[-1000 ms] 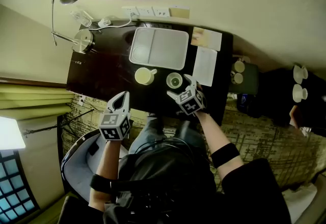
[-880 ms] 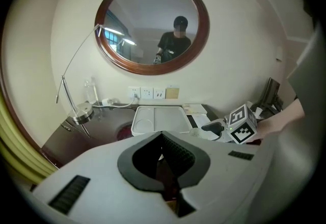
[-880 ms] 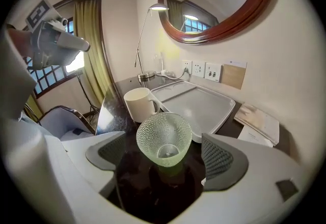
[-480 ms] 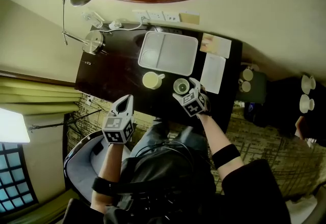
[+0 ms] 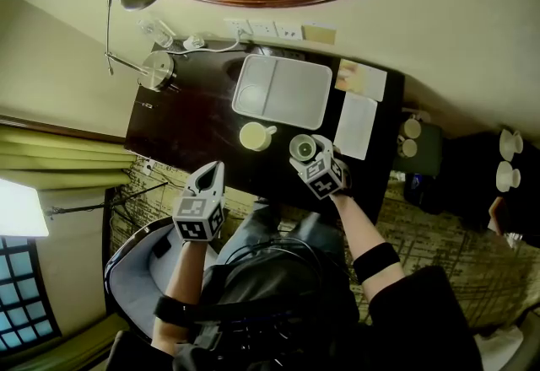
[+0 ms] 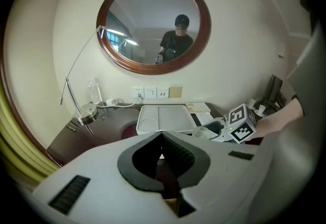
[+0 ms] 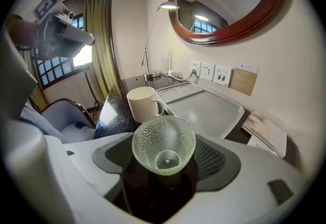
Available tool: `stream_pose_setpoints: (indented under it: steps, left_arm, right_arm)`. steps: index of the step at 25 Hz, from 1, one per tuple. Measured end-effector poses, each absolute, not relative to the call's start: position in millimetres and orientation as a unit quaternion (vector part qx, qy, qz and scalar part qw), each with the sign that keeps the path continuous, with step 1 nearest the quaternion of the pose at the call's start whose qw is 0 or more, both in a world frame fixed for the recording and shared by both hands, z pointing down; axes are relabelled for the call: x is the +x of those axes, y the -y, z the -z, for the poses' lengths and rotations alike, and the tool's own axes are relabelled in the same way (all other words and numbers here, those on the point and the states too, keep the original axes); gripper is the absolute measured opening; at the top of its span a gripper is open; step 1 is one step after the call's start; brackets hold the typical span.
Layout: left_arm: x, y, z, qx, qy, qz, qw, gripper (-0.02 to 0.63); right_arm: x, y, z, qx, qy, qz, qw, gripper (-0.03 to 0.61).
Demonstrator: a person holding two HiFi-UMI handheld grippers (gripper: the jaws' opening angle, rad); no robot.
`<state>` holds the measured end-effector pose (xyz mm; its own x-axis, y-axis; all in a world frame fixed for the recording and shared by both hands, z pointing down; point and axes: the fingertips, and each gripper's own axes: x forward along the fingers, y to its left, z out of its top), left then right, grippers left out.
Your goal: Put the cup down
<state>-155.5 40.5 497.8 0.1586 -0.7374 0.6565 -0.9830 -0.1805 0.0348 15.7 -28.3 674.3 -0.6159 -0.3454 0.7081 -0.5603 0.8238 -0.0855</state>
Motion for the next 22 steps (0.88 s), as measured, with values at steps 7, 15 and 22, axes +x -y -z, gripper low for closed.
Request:
stream_pose_setpoints:
  steps: [7,15,22]
  left_arm:
    - [-163.0,-38.9,-501.8,0.726,0.589,-0.249,0.251,0.004]
    - [-170.4,-24.5,-511.4,0.737,0.580,-0.230,0.260,0.004]
    - [-175.0,1.1,-516.6,0.752,0.564,-0.222,0.259,0.004]
  right_arm:
    - [9.6,37.9,-652.6,0.260,0.890,-0.145,0.346,0.383]
    - [14.4,63.8,-615.7,0.285,0.886,-0.152,0.333,0.383]
    - [6.7,95.4,-592.2,0.298,0.887,-0.152,0.319,0.383]
